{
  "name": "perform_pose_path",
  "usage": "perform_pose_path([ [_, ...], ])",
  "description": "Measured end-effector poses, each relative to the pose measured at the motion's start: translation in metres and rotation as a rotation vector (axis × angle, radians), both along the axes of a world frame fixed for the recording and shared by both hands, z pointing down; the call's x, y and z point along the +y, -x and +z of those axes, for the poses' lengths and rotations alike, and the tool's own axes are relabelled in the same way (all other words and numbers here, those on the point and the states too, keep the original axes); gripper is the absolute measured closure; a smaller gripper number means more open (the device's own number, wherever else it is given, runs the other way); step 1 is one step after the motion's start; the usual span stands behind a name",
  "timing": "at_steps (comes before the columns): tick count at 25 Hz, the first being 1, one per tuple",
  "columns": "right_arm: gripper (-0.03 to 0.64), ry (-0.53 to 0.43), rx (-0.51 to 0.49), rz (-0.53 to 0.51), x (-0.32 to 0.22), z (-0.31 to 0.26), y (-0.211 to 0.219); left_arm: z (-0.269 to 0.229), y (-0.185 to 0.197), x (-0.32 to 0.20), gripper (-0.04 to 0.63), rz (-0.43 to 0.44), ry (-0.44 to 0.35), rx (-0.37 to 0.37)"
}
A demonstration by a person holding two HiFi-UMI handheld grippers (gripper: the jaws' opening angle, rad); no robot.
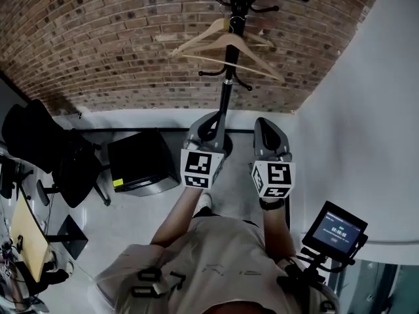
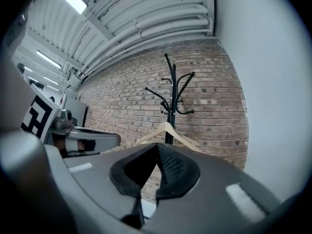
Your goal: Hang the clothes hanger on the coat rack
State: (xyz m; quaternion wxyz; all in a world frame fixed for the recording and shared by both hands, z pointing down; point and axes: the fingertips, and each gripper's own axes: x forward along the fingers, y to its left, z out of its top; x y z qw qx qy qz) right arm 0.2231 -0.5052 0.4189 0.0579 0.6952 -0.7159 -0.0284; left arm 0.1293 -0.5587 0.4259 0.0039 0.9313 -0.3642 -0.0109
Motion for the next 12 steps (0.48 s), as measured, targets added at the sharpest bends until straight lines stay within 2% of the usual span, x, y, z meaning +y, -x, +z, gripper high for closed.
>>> perform_pose_path([
  [3, 0.612, -0.008, -0.006, -0.02, 0.042, -0.003, -0.007, -0.001, -0.01, 0.042, 0.594, -0.011, -0.004, -0.013],
  [6, 0.612, 0.014, -0.024, -0.028, 0.09, 0.008, -0.024, 0.02, -0.024, 0.093, 0.594, -0.043, 0.051, -0.043],
  [9, 0.612, 0.072, -0.051, -0.03, 0.153, 0.031, -0.04, 0.042, -0.04, 0.163, 0.594, -0.05, 0.098, -0.037],
  [12, 0.612, 0.141, -0.077, -0.05, 0.203, 0.051, -0.041, 0.064, -0.049, 0.228, 0.594, -0.036, 0.153, -0.068],
])
